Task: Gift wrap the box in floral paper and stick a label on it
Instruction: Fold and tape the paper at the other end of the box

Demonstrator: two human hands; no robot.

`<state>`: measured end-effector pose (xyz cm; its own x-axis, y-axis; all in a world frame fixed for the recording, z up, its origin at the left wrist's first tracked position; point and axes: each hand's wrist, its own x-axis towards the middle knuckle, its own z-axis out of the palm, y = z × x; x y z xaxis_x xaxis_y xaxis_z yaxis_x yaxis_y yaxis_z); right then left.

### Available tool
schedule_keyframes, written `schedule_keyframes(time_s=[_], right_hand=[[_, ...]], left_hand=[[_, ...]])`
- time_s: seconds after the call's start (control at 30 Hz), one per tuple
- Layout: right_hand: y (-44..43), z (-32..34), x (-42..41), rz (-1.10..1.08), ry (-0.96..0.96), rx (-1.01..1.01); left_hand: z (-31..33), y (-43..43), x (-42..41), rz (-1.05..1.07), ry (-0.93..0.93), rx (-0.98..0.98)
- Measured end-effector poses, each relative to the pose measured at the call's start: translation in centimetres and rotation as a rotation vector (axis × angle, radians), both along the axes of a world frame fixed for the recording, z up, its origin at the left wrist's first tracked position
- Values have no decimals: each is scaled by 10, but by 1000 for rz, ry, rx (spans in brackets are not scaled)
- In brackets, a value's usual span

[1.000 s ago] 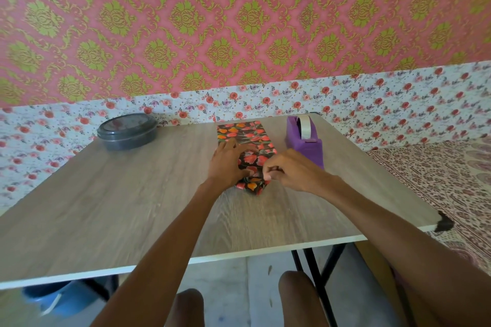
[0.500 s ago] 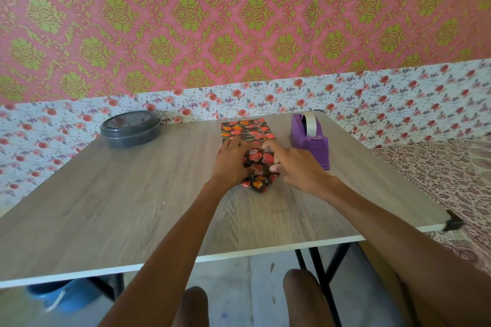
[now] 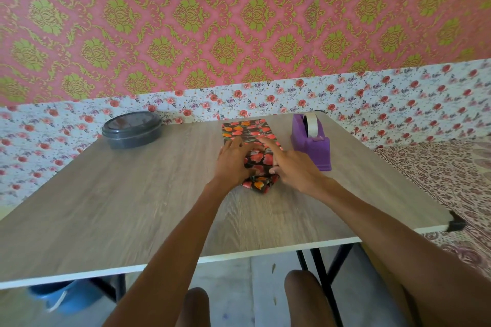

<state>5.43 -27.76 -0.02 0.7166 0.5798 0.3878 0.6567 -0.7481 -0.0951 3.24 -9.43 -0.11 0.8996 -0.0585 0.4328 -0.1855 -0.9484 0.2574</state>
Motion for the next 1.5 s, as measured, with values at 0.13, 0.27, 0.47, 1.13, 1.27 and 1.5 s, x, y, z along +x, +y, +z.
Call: schedule_keyframes(time_s=[0.13, 0.27, 0.47, 1.13, 1.27, 1.5], right_hand=[[4, -3, -1, -78, -84, -71], [12, -3, -5, -195, -197, -151], [13, 0, -12, -328, -208, -155], [0, 21, -20, -432, -36, -176], [-1, 18, -19, -342, 11, 19], [2, 19, -5, -124, 19, 131]], left_hand=[[0, 2, 1, -5, 12, -2], [1, 2, 2, -16, 16, -12], [1, 3, 5, -5, 56, 26], [12, 12, 1, -69, 198, -28], [17, -9, -3, 25, 181, 7], [12, -23, -3, 156, 110, 136]])
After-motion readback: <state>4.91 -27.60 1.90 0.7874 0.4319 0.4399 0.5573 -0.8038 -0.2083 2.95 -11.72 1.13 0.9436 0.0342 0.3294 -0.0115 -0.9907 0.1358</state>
